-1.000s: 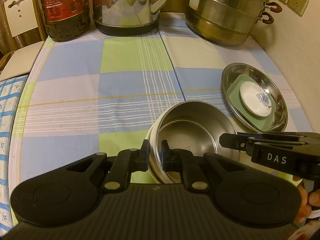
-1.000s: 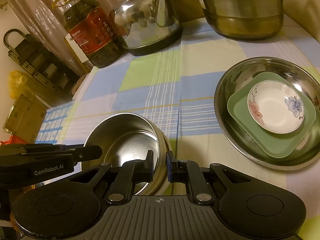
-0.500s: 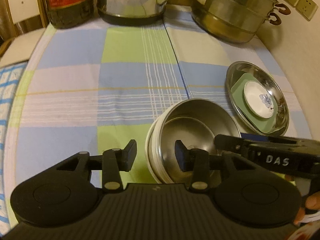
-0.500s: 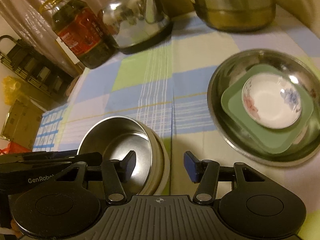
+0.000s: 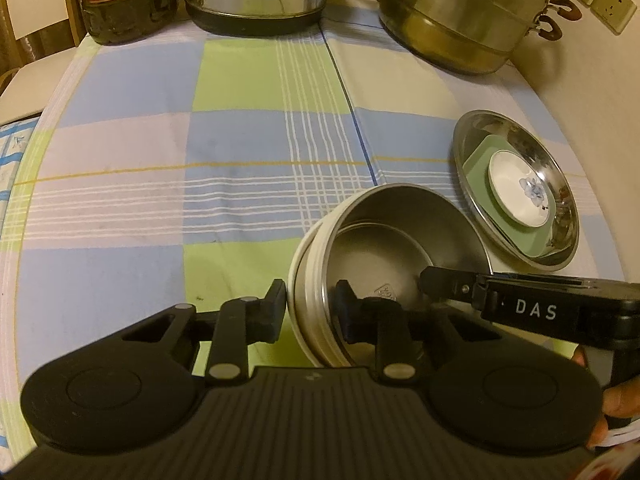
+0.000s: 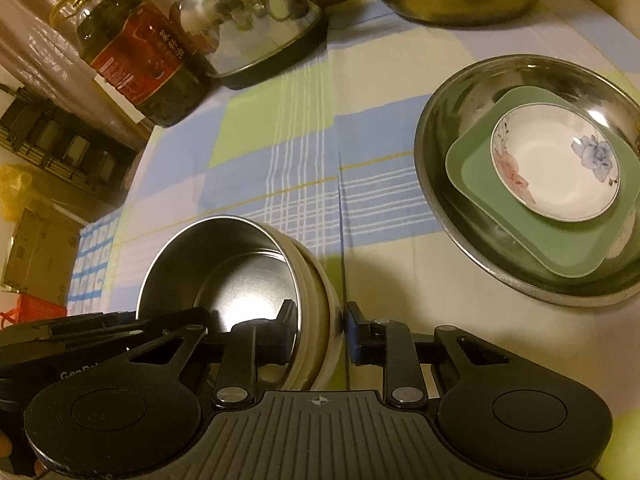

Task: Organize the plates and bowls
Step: 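Lift the bowl stack with both grippers toward the large steel plate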

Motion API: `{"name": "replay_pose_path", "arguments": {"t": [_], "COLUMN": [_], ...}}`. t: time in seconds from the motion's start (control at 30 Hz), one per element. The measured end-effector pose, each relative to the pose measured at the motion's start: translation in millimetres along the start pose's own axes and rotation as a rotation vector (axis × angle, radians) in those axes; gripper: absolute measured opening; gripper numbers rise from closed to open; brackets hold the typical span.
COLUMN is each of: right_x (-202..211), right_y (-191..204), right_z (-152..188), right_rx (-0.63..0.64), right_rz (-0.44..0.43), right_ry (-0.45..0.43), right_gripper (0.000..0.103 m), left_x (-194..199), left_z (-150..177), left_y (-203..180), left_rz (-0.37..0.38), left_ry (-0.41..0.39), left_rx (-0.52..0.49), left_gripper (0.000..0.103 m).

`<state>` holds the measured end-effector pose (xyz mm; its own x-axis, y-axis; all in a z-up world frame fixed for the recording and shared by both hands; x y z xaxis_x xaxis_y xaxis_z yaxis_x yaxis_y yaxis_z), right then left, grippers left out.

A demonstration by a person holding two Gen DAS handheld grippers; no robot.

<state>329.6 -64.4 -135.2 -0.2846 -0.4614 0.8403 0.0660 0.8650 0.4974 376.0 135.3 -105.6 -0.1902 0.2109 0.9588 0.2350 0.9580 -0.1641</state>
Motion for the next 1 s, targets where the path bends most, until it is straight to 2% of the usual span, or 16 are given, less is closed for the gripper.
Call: {"name": "replay_pose_path", "arguments": {"t": [0.27, 0.5, 0.73, 1.0], "right_x": [2, 21, 52, 88], "right_y": [3, -5, -27, -65], "right_z": [1, 11, 26, 57], "right_rx": [-0.014, -0.034, -0.095, -0.196], "right_rz": [0.026, 0.044, 0.071, 0.130], "right_ry": [0.011, 0.005, -0.010, -0.009], "right_gripper": [0.022, 0.021, 0.021, 0.021], "left_x": [2, 7, 12, -1], "left_z": [2, 6, 7, 15], "left_y": [-8, -25, -67, -126], "left_rz": [-0.011, 0.002, 0.031, 0.076], "left_ry": [-0.005, -0.009, -0.010, 0.038], "left_rx": [-0.027, -0.059, -0.143, -0.240], "left_gripper": [0.024, 0.024, 0.024, 0.024]}}
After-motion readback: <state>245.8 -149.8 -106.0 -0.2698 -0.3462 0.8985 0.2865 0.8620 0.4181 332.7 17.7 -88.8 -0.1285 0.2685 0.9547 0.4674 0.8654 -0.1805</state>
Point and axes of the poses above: each gripper's, at about its wrist camera, not at the fingertips, and x roughly against the way its jaws point, y to its left, z to its underside, the point moved 1 cm from there along -x, roughly the way its jaws point, and after that the axes turned 12 degrees about y, right-handed, at the moved point
